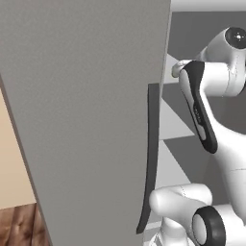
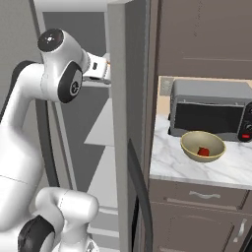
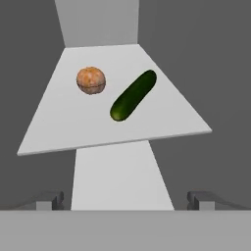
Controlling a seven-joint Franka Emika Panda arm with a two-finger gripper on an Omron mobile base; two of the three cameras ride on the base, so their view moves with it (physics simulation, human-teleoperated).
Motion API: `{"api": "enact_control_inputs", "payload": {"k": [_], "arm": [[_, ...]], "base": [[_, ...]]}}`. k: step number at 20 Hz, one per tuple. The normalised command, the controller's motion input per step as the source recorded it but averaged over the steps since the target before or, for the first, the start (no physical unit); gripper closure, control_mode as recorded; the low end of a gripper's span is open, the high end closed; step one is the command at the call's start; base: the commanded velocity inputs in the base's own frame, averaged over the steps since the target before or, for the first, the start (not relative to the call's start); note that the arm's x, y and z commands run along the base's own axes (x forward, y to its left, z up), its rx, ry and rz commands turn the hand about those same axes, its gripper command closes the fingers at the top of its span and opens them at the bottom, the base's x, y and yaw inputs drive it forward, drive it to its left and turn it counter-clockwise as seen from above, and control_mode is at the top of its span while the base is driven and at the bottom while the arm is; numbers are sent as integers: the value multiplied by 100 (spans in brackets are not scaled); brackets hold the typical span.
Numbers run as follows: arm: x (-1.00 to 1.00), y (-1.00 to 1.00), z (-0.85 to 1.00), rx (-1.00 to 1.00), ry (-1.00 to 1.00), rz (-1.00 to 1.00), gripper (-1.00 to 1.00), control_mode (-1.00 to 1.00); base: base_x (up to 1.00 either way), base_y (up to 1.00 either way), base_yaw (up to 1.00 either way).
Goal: Take the cucumber, bell pepper, and tangerine from the freezer and place them in the bowl on the counter.
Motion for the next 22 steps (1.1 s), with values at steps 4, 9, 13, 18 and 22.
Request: {"api": "enact_control_inputs", "payload": {"k": [4, 9, 13, 18, 22], "arm": [[46, 0, -1, 0, 0, 0, -100, -100], [41, -1, -19, 0, 0, 0, -100, -100], [33, -10, -23, 0, 0, 1, -100, -100], [41, -7, -7, 1, 0, 0, -100, -100], [36, 0, 0, 0, 0, 0, -100, -100]], "base": [[0, 0, 0], [0, 0, 0], [0, 0, 0], [0, 0, 0], [0, 0, 0]]}}
